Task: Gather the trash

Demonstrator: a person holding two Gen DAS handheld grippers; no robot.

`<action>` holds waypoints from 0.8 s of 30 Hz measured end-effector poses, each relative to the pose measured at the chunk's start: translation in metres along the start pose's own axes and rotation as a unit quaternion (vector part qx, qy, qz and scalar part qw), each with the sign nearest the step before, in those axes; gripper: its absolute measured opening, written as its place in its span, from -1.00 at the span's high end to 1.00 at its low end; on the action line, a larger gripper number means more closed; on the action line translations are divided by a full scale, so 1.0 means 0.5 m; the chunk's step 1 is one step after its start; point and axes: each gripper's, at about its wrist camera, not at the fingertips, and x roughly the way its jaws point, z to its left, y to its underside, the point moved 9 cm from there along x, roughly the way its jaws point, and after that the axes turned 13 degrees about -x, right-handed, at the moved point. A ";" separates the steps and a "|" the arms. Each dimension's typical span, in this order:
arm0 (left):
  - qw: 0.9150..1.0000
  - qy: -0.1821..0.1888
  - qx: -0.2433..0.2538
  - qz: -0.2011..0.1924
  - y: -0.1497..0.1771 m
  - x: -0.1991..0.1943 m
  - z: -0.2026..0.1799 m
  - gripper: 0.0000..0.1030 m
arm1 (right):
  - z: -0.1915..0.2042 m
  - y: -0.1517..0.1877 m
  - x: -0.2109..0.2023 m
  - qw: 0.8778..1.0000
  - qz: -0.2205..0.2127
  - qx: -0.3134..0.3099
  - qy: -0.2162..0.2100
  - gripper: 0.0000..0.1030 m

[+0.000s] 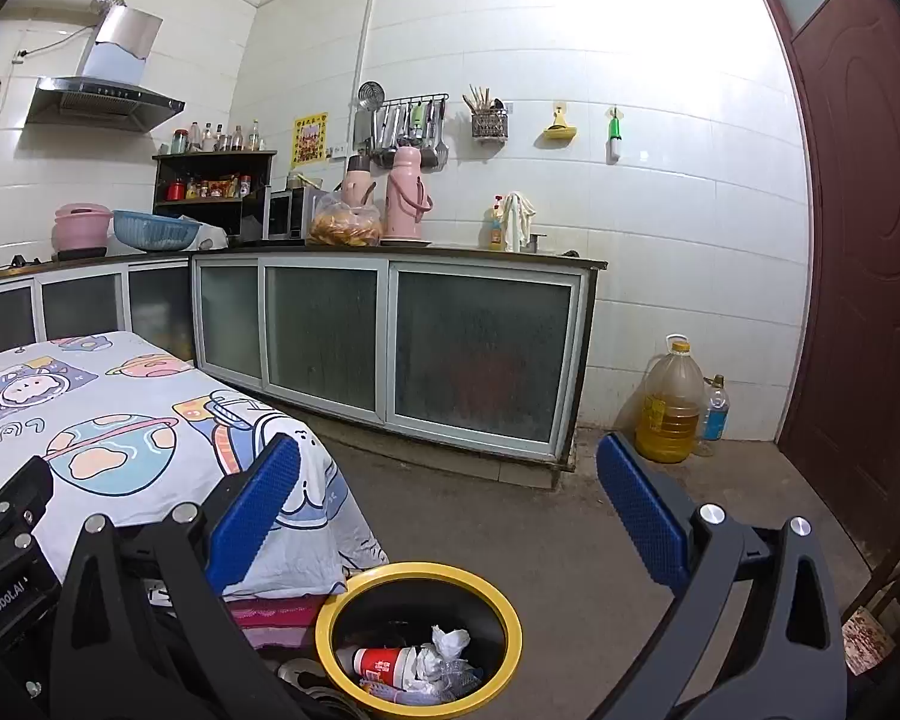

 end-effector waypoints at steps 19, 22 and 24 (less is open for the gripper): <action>1.000 0.006 -0.001 0.013 0.014 0.012 -0.005 -0.85 | 0.000 0.004 0.011 1.000 0.008 -0.002 -0.005 -0.84; 1.000 0.005 -0.003 0.014 0.016 0.013 -0.003 -0.85 | 0.000 0.004 0.011 1.000 0.008 -0.002 -0.005 -0.84; 1.000 0.006 -0.003 0.016 0.018 0.014 -0.003 -0.85 | 0.001 0.005 0.011 1.000 0.008 -0.002 -0.004 -0.84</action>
